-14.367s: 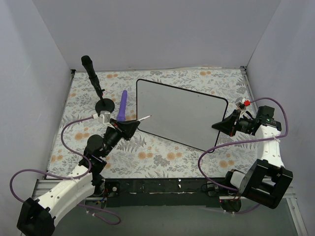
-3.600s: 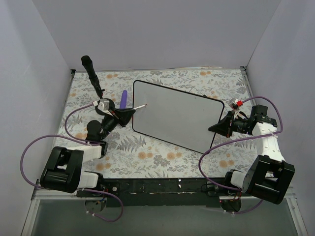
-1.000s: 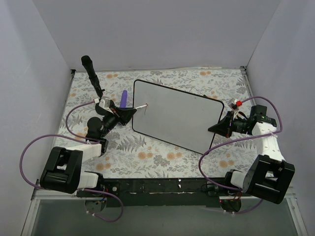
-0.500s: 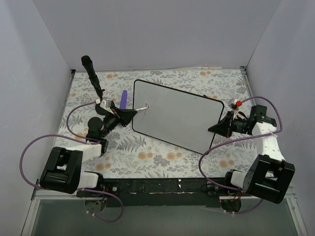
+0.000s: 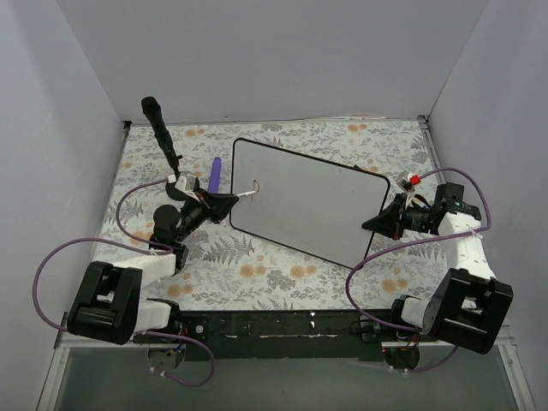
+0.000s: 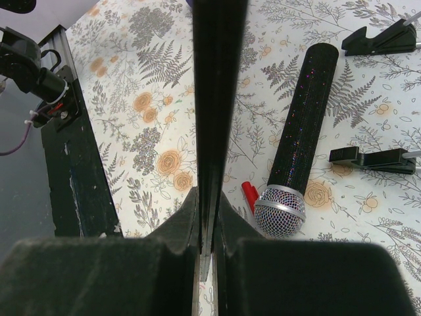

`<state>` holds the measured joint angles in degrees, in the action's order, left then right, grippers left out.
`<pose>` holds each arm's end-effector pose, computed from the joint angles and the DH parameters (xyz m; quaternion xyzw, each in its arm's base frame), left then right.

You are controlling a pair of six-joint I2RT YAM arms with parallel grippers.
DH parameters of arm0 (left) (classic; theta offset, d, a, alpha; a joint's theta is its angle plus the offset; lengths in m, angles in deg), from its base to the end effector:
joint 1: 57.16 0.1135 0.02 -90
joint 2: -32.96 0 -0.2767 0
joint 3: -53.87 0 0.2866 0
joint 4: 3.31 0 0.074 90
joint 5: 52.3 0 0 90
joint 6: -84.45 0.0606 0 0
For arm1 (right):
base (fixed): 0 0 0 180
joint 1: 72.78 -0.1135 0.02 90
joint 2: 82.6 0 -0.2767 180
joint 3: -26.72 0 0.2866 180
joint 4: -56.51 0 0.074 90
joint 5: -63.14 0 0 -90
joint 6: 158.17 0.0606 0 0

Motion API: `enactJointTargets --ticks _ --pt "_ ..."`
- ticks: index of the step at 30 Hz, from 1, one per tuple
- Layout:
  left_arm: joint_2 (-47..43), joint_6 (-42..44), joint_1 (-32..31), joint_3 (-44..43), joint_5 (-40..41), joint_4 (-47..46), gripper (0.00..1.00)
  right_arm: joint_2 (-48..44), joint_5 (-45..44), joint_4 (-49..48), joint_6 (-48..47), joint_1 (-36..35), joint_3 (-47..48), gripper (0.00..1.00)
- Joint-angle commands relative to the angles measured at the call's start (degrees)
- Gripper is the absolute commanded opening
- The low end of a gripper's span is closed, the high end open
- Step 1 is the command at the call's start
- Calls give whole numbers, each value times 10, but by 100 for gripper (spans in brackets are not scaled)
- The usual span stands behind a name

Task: Write a sentence on the whiteboard
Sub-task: Write with the whiteboard marker without the cap on the whiteboard.

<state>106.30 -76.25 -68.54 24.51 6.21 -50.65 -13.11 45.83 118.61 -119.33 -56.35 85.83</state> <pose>0.2608 -0.0848 0.1869 -0.1552 0.6715 -0.6002 0.4059 0.2395 -0.0103 0.2333 -0.3237 0.7328 0.4185 0.4277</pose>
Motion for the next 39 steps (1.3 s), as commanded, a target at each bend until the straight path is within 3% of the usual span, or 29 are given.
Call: enactJointTargets --ticks 1,14,39 --pt "-26 26 0 8 40 31 0 -4 -16 -11 -36 -8 11 1" --pt "-41 35 0 10 61 44 0 -4 -17 -12 -36 -8 11 1" --pt "-11 21 0 1 -1 72 0 -7 -17 -9 -38 -9 12 1"
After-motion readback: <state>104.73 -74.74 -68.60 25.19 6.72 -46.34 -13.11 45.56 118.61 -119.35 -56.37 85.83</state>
